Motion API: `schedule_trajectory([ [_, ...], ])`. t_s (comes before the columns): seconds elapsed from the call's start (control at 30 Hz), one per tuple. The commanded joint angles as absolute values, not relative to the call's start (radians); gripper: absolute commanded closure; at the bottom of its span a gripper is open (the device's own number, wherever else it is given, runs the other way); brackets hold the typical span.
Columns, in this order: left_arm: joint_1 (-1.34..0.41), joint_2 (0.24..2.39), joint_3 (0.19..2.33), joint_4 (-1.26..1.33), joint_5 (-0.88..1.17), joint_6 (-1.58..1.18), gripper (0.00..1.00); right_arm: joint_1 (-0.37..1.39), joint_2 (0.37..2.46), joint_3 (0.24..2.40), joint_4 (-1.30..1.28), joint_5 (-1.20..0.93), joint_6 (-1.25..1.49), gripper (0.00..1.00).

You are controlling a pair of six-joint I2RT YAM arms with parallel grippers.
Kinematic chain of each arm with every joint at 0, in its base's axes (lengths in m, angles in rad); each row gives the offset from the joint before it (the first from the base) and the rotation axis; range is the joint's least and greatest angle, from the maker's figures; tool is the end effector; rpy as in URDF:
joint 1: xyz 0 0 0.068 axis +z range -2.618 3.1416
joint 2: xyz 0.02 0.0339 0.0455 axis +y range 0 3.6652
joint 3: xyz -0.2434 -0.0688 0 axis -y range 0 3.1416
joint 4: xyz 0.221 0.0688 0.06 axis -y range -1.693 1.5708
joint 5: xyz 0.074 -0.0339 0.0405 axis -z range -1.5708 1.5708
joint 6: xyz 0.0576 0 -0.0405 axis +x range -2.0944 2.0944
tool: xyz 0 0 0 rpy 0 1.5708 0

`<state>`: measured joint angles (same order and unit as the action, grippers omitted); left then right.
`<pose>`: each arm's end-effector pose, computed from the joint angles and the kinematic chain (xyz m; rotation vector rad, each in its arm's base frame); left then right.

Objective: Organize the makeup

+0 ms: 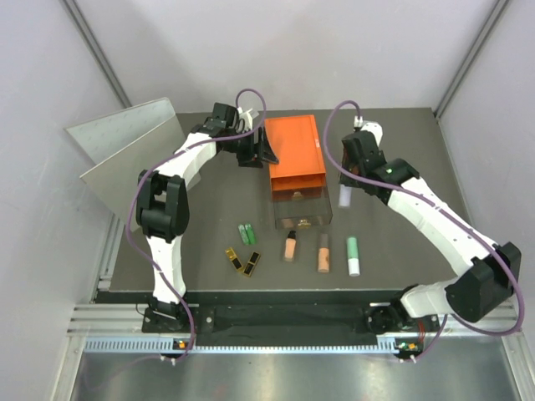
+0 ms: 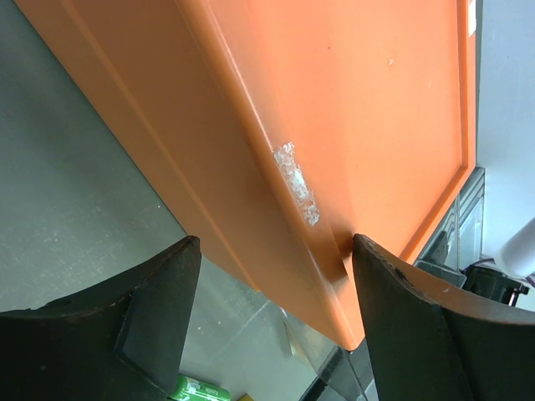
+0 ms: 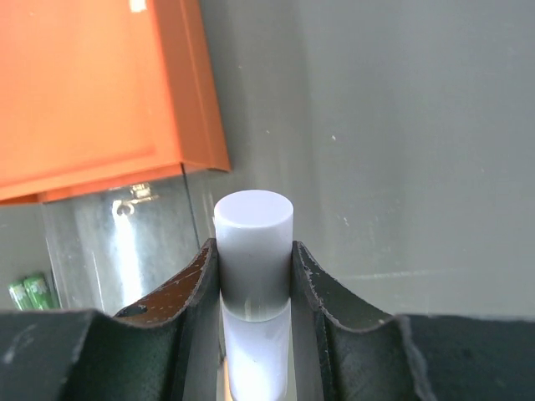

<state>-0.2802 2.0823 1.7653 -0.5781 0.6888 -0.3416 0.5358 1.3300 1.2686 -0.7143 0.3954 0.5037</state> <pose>0.4146 -0.1574 0.2214 0.2365 2.4915 -1.1148 0.2495 0.1223 0.3072 0.1543 2.2694 0.0786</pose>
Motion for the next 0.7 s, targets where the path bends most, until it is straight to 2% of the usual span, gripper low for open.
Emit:
schedule_trajectory([
  [0.0,-0.281,2.123,1.732,-0.673,0.572,-0.279,0.24,0.555,1.367,1.360,-0.606,0.377,0.486,1.00],
  [0.67,-0.278,2.134,1.740,-0.690,0.563,-0.265,0.23,0.699,1.542,1.410,-0.568,0.334,0.479,1.00],
])
